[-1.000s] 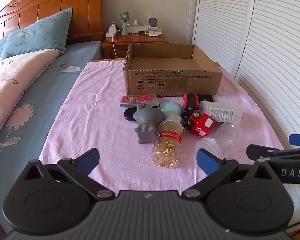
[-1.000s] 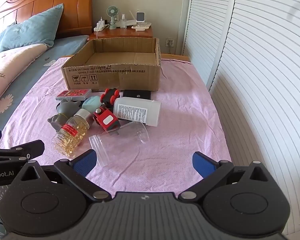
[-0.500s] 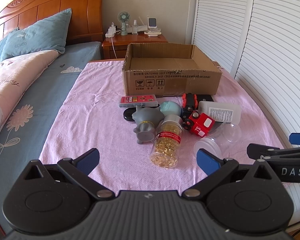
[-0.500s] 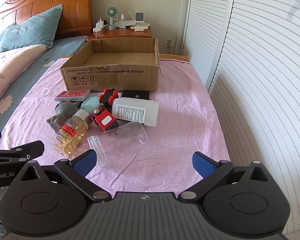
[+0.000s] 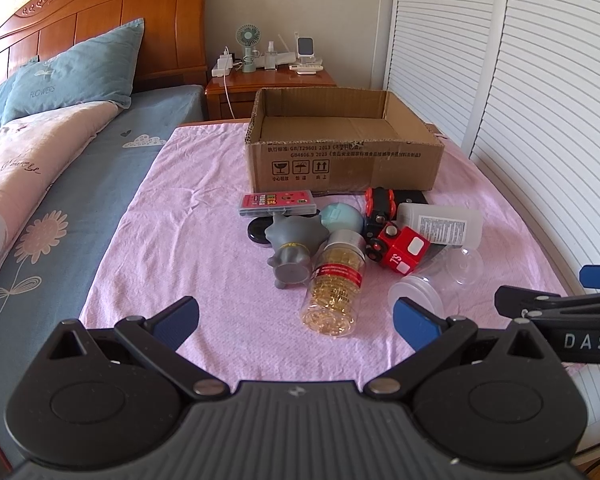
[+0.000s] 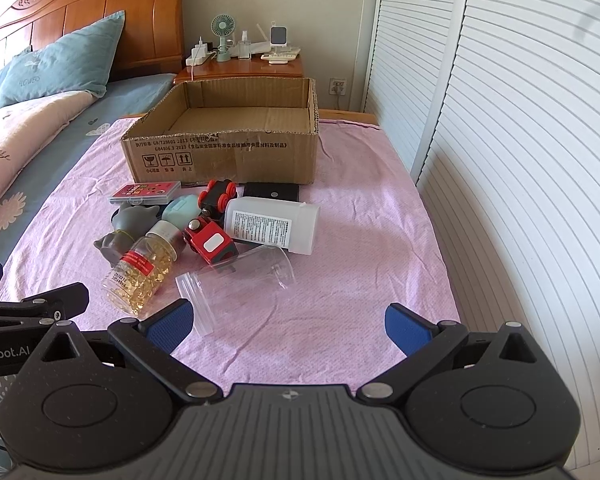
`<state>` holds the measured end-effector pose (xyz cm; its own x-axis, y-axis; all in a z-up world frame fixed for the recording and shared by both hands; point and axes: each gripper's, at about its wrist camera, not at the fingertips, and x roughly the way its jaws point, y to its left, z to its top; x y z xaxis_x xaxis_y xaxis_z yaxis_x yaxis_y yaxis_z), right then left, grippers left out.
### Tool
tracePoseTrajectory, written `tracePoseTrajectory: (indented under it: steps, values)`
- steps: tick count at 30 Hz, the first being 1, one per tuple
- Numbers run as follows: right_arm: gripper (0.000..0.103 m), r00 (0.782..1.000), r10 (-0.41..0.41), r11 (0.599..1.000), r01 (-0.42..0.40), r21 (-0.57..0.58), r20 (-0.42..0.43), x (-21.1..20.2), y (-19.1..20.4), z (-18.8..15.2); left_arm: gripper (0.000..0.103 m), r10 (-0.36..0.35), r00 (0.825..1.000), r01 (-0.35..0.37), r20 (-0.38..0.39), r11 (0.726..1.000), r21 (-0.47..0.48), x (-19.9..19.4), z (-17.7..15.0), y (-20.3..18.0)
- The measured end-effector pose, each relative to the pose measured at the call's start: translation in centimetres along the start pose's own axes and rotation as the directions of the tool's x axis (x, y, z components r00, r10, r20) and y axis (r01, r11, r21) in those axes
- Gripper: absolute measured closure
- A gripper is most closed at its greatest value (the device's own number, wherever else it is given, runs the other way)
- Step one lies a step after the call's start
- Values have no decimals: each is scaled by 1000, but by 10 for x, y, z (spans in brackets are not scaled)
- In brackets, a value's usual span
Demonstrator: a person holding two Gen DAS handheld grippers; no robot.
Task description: Organize rigid objects
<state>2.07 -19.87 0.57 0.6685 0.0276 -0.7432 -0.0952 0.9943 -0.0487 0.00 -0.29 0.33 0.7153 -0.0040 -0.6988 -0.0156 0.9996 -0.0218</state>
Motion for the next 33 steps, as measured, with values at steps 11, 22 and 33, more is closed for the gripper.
tracePoseTrajectory:
  steps: [11, 22, 33]
  values:
    - [0, 1000, -1, 1000, 1, -1, 2, -1, 1, 0, 1, 2, 1000, -2, 6, 1000, 0, -3, 0, 2]
    - [0, 1000, 5, 1000, -5, -28, 12, -2, 2, 5, 1, -8, 1000, 8, 7, 1000, 15, -2, 1, 2]
    - [0, 992, 125, 990, -122, -75, 33, 12, -3, 5, 1, -9, 1000, 9, -3, 998, 56, 13, 7, 9]
